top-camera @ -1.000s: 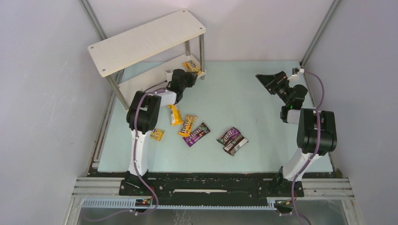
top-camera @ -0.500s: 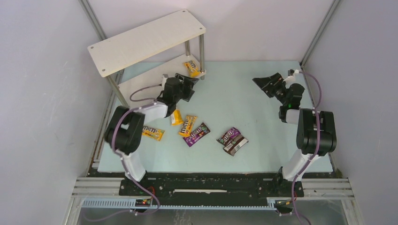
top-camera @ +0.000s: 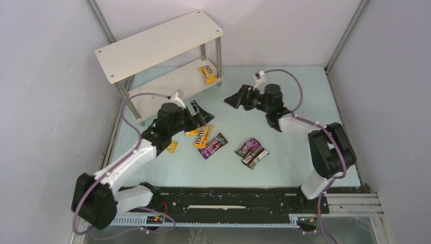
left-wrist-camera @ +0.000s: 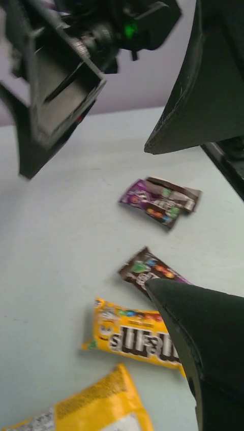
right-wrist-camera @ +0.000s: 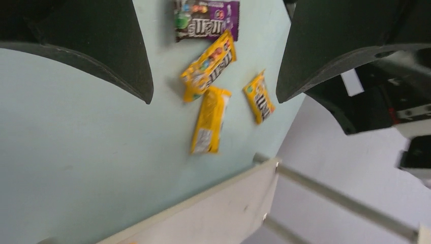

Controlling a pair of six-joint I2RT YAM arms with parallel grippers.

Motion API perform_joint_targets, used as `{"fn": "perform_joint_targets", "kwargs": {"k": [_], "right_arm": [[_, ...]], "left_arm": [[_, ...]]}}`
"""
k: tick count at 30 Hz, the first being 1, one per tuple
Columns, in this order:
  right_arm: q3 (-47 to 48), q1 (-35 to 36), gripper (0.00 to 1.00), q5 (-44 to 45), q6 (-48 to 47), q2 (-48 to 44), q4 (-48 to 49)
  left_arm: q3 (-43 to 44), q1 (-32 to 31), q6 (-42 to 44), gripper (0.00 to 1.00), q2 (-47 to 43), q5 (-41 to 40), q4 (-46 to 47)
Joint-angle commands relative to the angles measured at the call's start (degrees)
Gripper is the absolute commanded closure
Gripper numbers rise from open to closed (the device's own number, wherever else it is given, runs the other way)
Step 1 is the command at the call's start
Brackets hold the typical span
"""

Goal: Place and organize the candy bags onto the shelf

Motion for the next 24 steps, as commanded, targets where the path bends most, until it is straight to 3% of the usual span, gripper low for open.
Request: {"fn": "perform_joint_targets", "kwargs": {"k": [1, 7, 11, 17, 24], "right_arm": [[2.9, 8.4, 0.0, 2.2, -5.0, 4.1, -9.0], [2.9, 15.1, 0.0, 3.4, -1.9, 9.5, -9.1], [4.4, 15.5, 0.01, 0.2, 3.4, 14.5, -5.0], [8.9, 16.2, 0.06, 1.8, 5.2, 20.0, -9.7], [10.6, 15.0, 0.21, -0.4, 11.0, 25.4, -4.6]], "left_arm": [[-0.1, -3.0, 13.6, 0.03, -11.5, -3.2, -16.4], [-4.9, -3.3, 13.8, 0.03, -19.7, -7.6, -18.2], [-4.3, -3.5, 14.6, 0.03, -20.2, -8.7, -19.8], [-3.2, -3.9, 14.7, 0.03, -19.4, -8.5, -19.3], [-4.1, -4.1, 13.9, 0.04, -20.0, -8.7, -17.8]]}}
